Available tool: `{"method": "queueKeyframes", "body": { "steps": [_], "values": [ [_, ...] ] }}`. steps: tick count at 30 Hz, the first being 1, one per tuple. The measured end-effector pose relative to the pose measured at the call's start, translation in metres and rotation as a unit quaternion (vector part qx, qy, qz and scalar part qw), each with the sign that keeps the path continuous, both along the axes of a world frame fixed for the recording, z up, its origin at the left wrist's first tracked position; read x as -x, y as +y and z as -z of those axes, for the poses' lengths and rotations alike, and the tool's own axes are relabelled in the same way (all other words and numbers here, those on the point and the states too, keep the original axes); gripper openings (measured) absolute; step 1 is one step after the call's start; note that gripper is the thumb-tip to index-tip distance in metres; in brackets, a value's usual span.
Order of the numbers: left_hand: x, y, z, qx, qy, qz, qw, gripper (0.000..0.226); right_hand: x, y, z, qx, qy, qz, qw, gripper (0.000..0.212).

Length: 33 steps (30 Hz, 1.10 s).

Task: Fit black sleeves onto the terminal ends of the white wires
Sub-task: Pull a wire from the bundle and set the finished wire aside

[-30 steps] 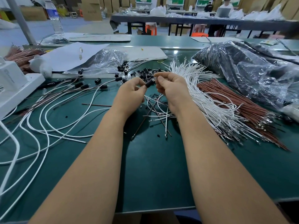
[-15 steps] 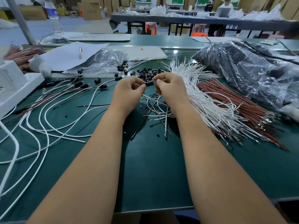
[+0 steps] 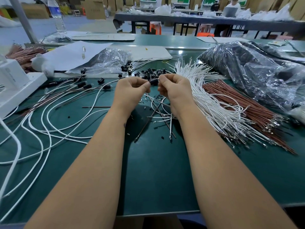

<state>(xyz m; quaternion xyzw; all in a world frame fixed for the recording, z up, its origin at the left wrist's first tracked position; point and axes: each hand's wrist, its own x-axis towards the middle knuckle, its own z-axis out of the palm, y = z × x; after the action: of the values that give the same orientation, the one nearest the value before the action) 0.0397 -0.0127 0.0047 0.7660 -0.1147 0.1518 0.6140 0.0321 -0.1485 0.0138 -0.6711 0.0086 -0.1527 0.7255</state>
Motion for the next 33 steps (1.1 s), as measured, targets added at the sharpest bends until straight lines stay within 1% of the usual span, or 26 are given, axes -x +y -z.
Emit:
{"method": "queueKeyframes", "body": {
  "steps": [2, 4, 8, 10, 14, 19, 22, 24, 25, 27, 29, 31, 33],
  "values": [
    [0.001, 0.0, -0.002, 0.021, 0.011, 0.006, 1.0, 0.01, 0.0, 0.001, -0.001, -0.027, 0.006, -0.006, 1.0, 0.013],
    [0.002, 0.001, -0.003, 0.032, 0.03, 0.009, 0.999, 0.009, 0.0, 0.001, 0.0, -0.03, 0.002, -0.009, 1.0, 0.013],
    [0.005, 0.001, -0.002, 0.017, 0.052, 0.011, 0.998, 0.01, 0.001, 0.0, 0.003, -0.017, 0.008, -0.005, 1.0, 0.015],
    [0.006, 0.0, -0.001, 0.019, 0.055, 0.009, 0.998, 0.01, 0.001, 0.001, 0.004, -0.02, 0.015, -0.013, 1.0, 0.016],
    [0.007, 0.001, -0.002, 0.026, 0.066, 0.009, 0.997, 0.008, 0.003, 0.002, 0.005, 0.006, 0.022, -0.034, 0.999, 0.018],
    [0.007, -0.001, -0.001, 0.028, 0.06, 0.0, 0.998, 0.011, 0.005, 0.002, 0.005, 0.029, 0.017, -0.027, 0.999, 0.017],
    [0.005, -0.002, -0.001, 0.018, 0.033, -0.016, 0.999, 0.014, 0.005, 0.004, 0.004, 0.05, -0.003, -0.004, 0.999, 0.014],
    [0.005, -0.001, -0.002, -0.007, 0.008, -0.012, 1.0, 0.011, 0.004, 0.005, 0.002, 0.058, -0.013, 0.002, 0.998, 0.007],
    [0.006, 0.0, -0.002, -0.035, -0.004, -0.011, 0.999, 0.01, 0.004, 0.005, 0.001, 0.062, -0.016, 0.002, 0.998, 0.004],
    [0.004, 0.004, 0.0, -0.138, -0.027, -0.028, 0.99, 0.012, 0.004, 0.005, 0.001, 0.066, -0.02, 0.013, 0.998, 0.003],
    [0.005, 0.012, 0.003, -0.247, -0.039, -0.059, 0.966, 0.018, 0.004, 0.004, 0.002, 0.043, -0.021, 0.04, 0.998, 0.008],
    [0.005, 0.018, 0.004, -0.276, -0.036, -0.078, 0.957, 0.022, 0.005, 0.003, 0.001, 0.02, -0.023, 0.06, 0.998, 0.009],
    [0.006, 0.021, 0.0, -0.276, -0.06, -0.119, 0.952, 0.024, 0.005, 0.002, -0.001, 0.036, -0.029, 0.07, 0.996, 0.01]
  ]
}}
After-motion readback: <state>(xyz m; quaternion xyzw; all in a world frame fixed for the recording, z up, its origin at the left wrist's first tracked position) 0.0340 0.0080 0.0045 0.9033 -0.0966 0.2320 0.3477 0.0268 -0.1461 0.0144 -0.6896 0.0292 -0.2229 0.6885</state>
